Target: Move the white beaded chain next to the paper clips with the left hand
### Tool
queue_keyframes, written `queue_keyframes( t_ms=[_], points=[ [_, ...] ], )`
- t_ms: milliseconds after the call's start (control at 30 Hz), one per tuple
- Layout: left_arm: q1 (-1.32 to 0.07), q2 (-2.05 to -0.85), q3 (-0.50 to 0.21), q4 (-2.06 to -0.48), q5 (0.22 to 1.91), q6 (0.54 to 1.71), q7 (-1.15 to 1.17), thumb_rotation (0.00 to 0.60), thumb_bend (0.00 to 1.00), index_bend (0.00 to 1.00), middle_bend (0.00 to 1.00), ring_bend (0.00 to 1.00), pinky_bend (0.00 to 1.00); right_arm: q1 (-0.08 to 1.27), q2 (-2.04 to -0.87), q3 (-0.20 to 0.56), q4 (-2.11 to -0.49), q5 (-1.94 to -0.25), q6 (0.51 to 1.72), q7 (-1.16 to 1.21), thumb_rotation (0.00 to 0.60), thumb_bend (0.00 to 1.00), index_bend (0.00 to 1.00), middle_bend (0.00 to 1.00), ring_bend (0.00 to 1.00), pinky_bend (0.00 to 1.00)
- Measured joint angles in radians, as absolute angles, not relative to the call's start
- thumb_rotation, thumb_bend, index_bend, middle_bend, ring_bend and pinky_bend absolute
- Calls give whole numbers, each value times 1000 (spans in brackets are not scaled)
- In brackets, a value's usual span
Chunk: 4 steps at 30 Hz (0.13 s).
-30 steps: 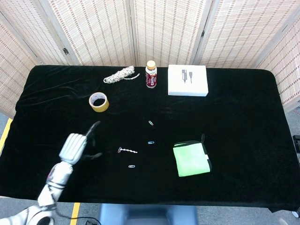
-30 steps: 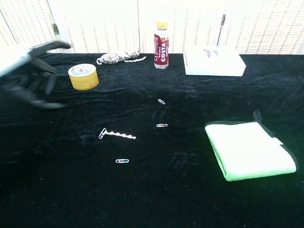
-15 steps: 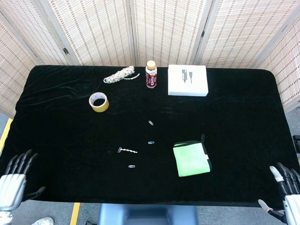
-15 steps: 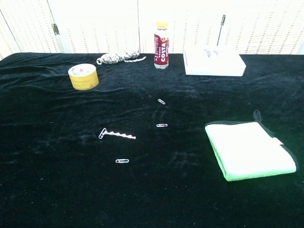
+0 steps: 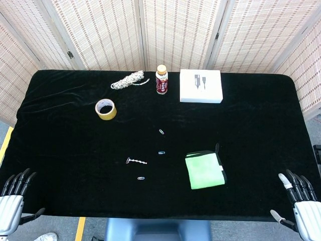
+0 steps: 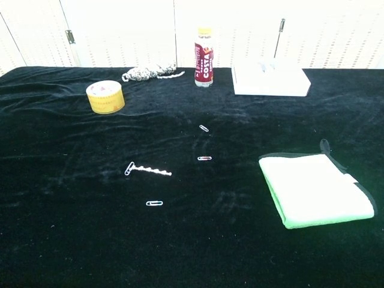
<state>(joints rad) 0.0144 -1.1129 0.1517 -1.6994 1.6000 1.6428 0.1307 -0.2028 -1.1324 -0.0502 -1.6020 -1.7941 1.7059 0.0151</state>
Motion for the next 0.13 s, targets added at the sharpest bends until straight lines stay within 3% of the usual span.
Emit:
queue_keyframes(
  t_ms=[133],
  points=[
    [28,-1113,147,-1698,1601,1646,127,600,117,0,0,0,32,-194,-1133,-53,-1606,-1797,1700,6,600,10,0,0,0,0]
  ],
)
